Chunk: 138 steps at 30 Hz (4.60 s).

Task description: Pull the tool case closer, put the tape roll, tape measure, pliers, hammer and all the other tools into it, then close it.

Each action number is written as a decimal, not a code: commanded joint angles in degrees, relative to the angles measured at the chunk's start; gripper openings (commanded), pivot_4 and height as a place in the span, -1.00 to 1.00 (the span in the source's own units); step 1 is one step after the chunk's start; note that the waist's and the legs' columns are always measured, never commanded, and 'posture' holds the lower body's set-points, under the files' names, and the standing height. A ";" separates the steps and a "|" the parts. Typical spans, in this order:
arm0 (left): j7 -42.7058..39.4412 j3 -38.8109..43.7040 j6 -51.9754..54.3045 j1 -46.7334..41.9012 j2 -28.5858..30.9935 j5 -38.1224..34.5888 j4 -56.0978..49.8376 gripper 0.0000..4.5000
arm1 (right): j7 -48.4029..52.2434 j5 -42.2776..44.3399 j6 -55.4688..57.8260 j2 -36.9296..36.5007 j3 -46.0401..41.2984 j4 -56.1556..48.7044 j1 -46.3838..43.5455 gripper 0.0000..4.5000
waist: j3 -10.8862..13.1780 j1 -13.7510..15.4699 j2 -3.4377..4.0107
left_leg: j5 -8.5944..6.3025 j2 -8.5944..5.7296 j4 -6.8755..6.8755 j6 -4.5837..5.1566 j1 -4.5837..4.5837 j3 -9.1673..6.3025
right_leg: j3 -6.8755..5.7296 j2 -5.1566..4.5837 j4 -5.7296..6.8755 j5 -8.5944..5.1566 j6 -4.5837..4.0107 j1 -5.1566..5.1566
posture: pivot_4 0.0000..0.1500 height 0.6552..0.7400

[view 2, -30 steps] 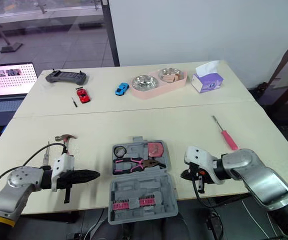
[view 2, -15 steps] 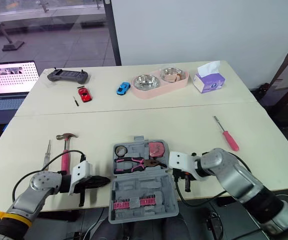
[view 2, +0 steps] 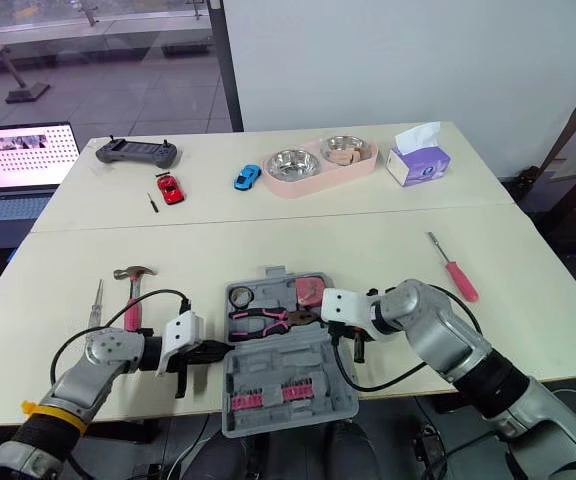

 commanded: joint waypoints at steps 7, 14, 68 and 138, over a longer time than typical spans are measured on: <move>-2.00 1.44 -1.58 -14.51 -0.32 -0.10 12.37 -0.98 | -5.66 -2.46 -5.44 6.40 -2.81 8.00 -5.30 -1.00 | 0.01 -0.12 -0.03 | 0.04 0.01 0.04 -0.06 -0.01 -0.02 | 0.00 0.12 0.07 0.07 0.00 -0.04 | 1.00 1.00; -3.24 1.13 -4.09 -19.58 -2.37 0.63 19.63 -0.98 | -7.36 -2.74 -8.41 9.36 -4.39 14.81 -7.62 -1.00 | 0.01 -0.48 -0.03 | 0.04 -0.02 0.00 -0.05 -0.02 0.15 | 0.14 0.14 0.08 0.19 0.19 -0.11 | 1.00 1.00; -2.96 1.22 -6.92 -19.42 -6.03 3.15 24.30 -0.98 | -5.64 -6.16 -9.78 8.27 -5.44 14.79 -4.45 -1.00 | 0.01 -0.22 -0.05 | 0.04 -0.03 0.12 -0.04 0.01 0.17 | 0.20 0.15 0.24 0.20 0.21 -0.09 | 1.00 1.00; 10.47 51.06 15.17 24.45 14.51 -20.82 -6.45 0.98 | -15.22 51.46 10.03 -2.63 -77.27 -24.92 41.58 1.00 | -0.07 -0.18 -0.09 | -0.03 0.12 -0.10 0.00 0.05 0.34 | 0.39 -0.32 -0.17 0.01 -0.08 -0.02 | 1.00 1.00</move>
